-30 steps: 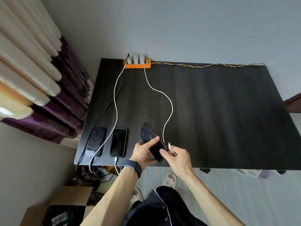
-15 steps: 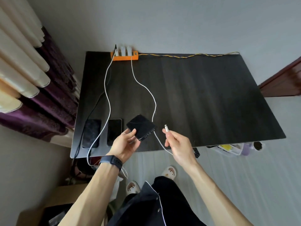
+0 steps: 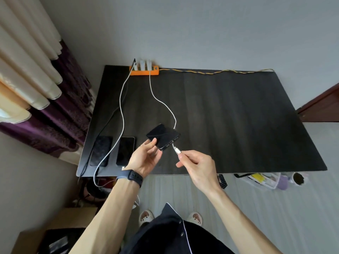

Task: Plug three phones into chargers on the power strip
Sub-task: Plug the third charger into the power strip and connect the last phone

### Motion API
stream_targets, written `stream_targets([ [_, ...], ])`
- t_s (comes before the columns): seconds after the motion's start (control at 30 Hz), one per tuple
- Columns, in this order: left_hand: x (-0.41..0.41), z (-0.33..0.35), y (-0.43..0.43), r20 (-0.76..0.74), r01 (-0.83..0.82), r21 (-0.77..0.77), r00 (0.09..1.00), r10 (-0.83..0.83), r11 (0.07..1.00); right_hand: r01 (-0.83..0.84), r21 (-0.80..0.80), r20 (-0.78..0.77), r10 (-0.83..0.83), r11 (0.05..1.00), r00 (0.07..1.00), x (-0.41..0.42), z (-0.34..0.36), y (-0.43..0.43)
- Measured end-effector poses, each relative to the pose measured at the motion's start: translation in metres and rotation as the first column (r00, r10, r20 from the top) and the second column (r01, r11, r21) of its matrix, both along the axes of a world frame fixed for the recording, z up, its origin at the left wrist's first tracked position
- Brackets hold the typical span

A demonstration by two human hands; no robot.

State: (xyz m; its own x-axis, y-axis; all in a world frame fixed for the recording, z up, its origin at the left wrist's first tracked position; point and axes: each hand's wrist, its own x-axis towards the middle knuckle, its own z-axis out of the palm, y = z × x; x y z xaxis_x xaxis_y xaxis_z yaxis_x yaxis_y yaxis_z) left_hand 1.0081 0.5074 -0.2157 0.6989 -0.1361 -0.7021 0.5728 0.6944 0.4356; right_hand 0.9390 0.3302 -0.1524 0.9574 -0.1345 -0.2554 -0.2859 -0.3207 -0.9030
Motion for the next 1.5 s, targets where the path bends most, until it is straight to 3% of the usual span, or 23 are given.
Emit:
stream_targets([
  [0.47,-0.018,0.019,-0.049,0.063,0.046,-0.043,0.997,-0.044,0.998,0.038,-0.025,0.062,-0.037,0.999,0.997,-0.007,-0.002,-0.038],
  [0.77,-0.027,0.021,-0.052,0.204,0.065,-0.073,0.978,-0.049,0.995,0.034,-0.07,0.083,-0.028,0.997,0.996,-0.013,-0.003,-0.04],
  [1.27,-0.034,0.025,-0.041,0.303,0.068,0.001,0.951,-0.065,0.998,0.032,-0.008,0.075,-0.032,0.999,0.997,-0.021,-0.006,-0.038],
  [1.5,-0.036,0.024,-0.044,0.335,0.076,0.076,0.937,-0.097,0.994,0.053,-0.065,0.028,-0.052,0.996,0.998,-0.018,-0.01,-0.035],
])
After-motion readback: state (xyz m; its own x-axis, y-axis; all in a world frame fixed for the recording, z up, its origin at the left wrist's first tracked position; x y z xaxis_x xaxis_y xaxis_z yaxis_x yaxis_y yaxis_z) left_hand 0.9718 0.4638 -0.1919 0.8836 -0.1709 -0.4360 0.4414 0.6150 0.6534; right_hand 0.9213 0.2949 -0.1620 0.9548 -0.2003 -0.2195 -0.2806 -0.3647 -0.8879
